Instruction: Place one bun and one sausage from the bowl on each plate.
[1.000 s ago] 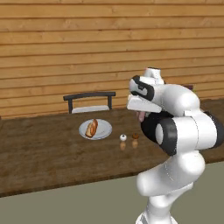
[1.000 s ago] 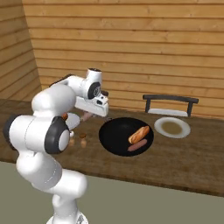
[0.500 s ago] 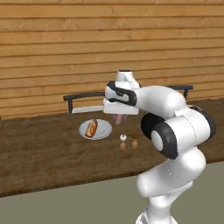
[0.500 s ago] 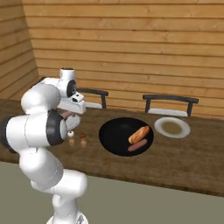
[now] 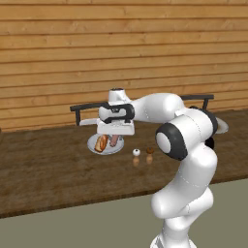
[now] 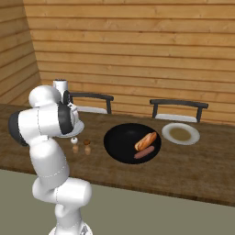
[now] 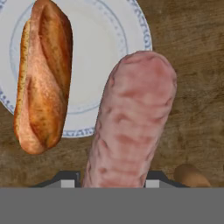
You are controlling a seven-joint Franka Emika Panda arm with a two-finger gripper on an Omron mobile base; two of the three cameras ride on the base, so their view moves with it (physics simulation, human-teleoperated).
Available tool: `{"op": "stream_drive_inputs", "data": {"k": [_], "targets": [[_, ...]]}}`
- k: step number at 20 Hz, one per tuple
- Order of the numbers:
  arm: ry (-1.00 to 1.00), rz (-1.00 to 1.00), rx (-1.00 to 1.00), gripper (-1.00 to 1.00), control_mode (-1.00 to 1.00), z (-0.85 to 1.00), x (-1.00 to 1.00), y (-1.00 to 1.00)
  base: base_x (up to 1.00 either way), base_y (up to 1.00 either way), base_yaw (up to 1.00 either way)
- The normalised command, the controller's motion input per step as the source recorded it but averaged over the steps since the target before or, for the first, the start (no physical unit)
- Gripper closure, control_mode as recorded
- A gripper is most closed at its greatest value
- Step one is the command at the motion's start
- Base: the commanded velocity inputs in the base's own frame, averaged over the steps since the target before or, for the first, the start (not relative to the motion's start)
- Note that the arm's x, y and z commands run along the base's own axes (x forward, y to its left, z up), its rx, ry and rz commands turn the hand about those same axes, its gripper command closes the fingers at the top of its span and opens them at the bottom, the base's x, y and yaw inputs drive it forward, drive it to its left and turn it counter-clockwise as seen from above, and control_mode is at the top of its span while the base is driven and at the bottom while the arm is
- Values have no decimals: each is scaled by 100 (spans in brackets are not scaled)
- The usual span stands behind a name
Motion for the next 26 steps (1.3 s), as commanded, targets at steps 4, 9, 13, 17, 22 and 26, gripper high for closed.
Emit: {"op": "stream_drive_inputs", "data": {"k": [4, 9, 13, 17, 22, 26], "targets": [[0, 1, 1, 100, -100, -53, 52, 0, 0, 0, 0], [0, 0, 0, 100, -100, -40, 53, 1, 0, 0, 0], [0, 0, 0, 100, -100, -47, 17, -1, 0, 0, 0], [0, 0, 0, 100, -100, -47, 20, 0, 0, 0, 0], [0, 0, 0, -100, -100, -19, 12, 2, 0, 0, 0], [0, 0, 0, -100, -100, 10, -6, -11, 0, 0, 0]]}}
